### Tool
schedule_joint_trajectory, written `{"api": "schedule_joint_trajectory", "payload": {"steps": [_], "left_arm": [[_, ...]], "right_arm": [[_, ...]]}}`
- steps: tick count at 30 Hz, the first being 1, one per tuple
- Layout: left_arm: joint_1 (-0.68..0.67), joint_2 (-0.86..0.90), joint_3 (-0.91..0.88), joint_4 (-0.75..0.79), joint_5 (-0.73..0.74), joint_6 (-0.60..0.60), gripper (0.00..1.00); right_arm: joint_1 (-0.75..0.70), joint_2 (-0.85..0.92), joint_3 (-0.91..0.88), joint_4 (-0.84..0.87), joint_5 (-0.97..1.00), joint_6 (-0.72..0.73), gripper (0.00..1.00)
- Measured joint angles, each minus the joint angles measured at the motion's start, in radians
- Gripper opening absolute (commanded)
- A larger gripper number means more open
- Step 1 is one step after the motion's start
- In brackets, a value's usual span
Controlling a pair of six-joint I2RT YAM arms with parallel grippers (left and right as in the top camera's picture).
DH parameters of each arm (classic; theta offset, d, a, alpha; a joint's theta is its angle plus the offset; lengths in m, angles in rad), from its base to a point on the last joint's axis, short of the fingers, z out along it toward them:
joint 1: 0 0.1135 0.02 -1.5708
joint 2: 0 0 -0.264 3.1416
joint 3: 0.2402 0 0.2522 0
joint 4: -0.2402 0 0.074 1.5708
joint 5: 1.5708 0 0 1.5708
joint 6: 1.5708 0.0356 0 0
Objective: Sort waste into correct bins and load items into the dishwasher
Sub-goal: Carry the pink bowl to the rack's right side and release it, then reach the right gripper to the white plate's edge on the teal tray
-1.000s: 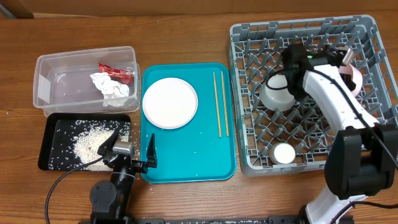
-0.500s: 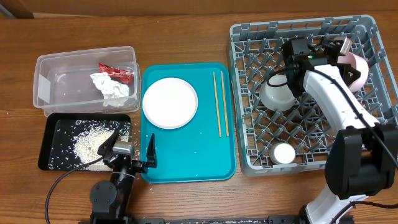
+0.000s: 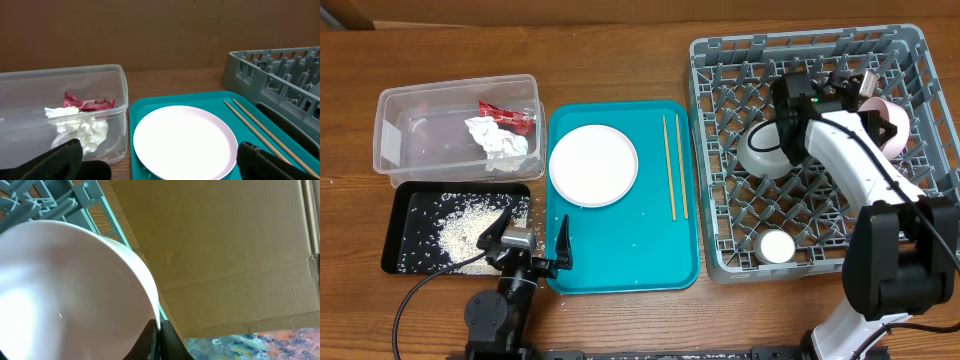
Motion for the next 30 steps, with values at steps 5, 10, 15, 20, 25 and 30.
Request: {"api": "schedule_joint_trajectory", "payload": {"steps": [5,10,15,20,25,30], "left_arm": [[0.000,0.000,0.000,0.000,0.000,0.000,1.00],[0.000,0.000,0.000,0.000,0.000,0.000,1.00],[0.000,0.000,0.000,0.000,0.000,0.000,1.00],[0.000,0.000,0.000,0.000,0.000,0.000,1.00],[0.000,0.000,0.000,0.001,0.000,0.000,1.00],[0.000,0.000,0.000,0.000,0.000,0.000,1.00]], "right_arm": [[0.051,0.000,-0.004,0.008,-0.009,-0.004,0.12],[0.113,0.000,-0.007,0.010,-0.035,-0.006,0.24],[0.164,0.000,-0.006,-0.031,-0.089,0.000,0.37],[0.238,0.001,0.066,-0.161,-0.229,0.049,0.35],[0.289,0.004,0.244,-0.293,-0.472,0.103,0.24],[0.305,0.003,0.401,-0.295,-0.888,0.082,0.47]]}}
